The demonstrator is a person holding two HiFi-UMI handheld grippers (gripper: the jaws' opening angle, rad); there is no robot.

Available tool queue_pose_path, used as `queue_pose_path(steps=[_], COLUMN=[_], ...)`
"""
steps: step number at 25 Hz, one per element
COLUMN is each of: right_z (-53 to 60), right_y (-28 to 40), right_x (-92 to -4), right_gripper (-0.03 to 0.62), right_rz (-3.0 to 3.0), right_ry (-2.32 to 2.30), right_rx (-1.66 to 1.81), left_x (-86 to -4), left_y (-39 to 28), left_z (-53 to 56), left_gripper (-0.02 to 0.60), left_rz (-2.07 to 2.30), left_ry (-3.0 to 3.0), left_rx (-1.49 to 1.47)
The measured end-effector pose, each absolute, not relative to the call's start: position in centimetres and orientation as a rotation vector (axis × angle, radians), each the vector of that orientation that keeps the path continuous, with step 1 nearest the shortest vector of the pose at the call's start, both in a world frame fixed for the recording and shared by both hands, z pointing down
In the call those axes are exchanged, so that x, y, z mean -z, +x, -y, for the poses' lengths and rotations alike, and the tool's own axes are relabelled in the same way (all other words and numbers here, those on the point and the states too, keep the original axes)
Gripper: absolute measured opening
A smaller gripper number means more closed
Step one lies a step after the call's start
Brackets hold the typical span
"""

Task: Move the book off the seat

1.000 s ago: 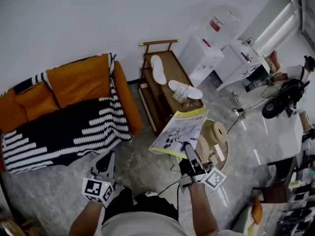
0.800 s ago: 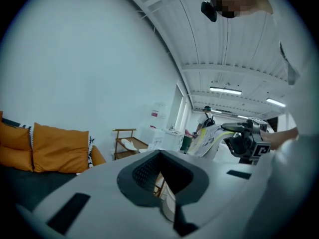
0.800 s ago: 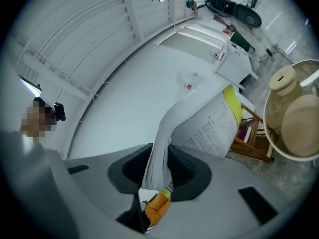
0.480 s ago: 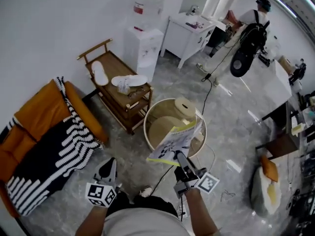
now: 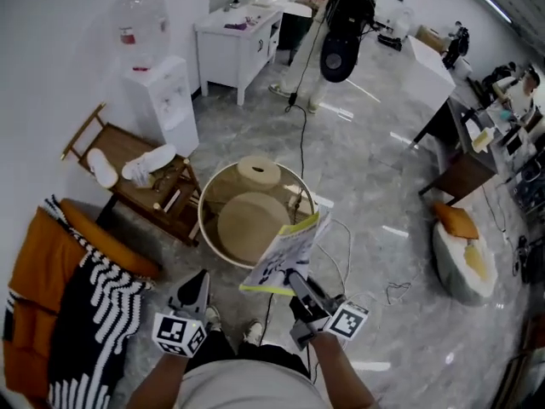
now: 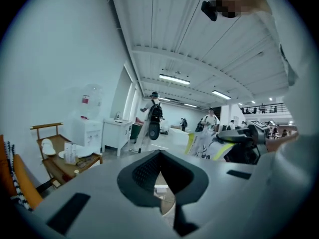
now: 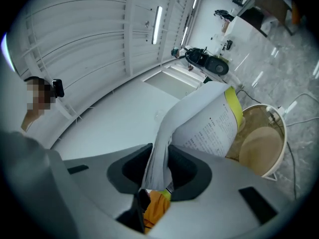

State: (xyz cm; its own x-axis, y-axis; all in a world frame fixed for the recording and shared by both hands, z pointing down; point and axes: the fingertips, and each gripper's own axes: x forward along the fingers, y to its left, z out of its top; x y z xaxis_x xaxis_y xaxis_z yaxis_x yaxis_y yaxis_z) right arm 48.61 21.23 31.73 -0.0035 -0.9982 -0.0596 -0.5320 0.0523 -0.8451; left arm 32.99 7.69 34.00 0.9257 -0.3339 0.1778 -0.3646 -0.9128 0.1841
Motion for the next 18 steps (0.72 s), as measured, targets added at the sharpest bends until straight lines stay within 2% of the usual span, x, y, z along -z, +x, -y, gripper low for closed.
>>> queue_pose_path(steps=[8,18], right_z=[-21.9,-17.4], right_y=[50.9,51.0], right_x=[-32.6,-34.8], right_gripper=[0.112,0.112], right_rz=[-1.512,-1.476], right_ry=[-1.698,-1.703], right_rx=[0.786,0.818], left_x=[-34.8,-38.8], left_y=[38.1,36.3], left_z=[-6.5,-2.5], left_gripper=[0.015,0.015], left_rz=[0.295,0.307], left_ry=[2.938,2.873], left_rx=[-0.206,-0.304])
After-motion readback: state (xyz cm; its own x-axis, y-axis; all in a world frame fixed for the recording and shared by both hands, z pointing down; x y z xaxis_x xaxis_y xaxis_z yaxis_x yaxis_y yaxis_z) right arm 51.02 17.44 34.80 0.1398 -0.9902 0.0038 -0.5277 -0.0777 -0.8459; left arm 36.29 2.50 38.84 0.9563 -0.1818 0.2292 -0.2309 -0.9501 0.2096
